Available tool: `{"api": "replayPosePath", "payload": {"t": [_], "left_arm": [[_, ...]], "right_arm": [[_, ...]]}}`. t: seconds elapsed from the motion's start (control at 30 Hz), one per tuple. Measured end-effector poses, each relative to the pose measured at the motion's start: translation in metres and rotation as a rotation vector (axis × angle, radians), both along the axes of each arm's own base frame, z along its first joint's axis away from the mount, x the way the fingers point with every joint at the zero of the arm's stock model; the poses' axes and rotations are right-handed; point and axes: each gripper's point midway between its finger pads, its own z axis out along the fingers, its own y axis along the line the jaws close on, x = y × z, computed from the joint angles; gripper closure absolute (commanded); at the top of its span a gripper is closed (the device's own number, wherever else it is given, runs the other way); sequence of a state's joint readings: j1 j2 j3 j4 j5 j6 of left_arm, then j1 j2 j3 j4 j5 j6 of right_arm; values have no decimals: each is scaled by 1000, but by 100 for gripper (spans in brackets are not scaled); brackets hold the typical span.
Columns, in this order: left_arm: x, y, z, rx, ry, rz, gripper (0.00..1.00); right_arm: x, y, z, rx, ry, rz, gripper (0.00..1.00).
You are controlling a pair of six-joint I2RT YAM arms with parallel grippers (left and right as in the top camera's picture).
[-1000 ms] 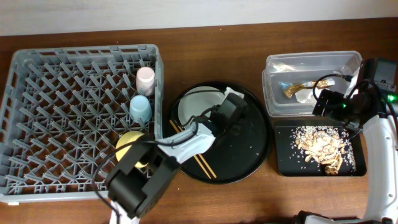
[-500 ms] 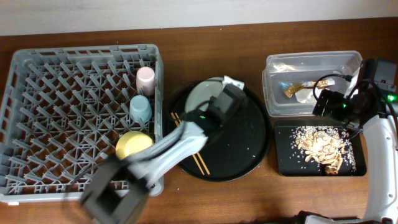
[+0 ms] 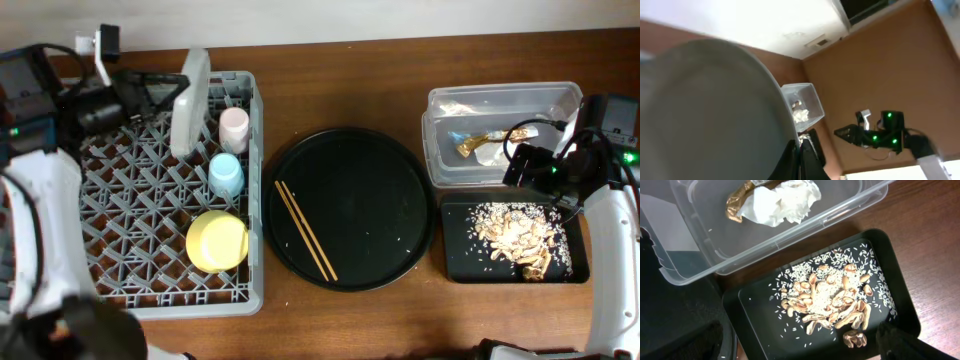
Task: Sort waste into correct bins and load items into the dishwasher rack
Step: 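Grasp the white plate with the left gripper and stand it in the rack, then release the plate upright and withdraw the left gripper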
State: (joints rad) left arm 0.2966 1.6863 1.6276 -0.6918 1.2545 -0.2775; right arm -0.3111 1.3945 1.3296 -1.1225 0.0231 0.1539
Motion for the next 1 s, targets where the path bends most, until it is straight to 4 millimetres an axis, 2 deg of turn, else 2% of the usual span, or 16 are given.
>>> {"api": "replayPosePath", "payload": {"t": [0.13,0.27,0.47,0.53,0.63,0.8,0.87,0.93,1.0], "left_arm": [[30,40,-71,-136,178,17,100],[40,59,-102,-165,246,53,100],[46,67,-119,-84,280,123,100],[53,74,-130,-26,305,182,100],[69,79,-132,31,265,237,100],[88,71,-120,41,195,257,100],[96,59,-115,60,149,245,99],[100,52,-118,83,151,255,91],[105,49,-123,118,160,284,88]], "right_arm": [[0,0,0,0,0,0,1],[0,0,0,0,0,0,1],[0,0,0,0,0,0,1],[0,0,0,0,0,0,1],[0,0,0,0,0,0,1],[0,0,0,0,0,0,1],[0,0,0,0,0,0,1],[0,0,0,0,0,-1,1],[0,0,0,0,0,0,1]]}}
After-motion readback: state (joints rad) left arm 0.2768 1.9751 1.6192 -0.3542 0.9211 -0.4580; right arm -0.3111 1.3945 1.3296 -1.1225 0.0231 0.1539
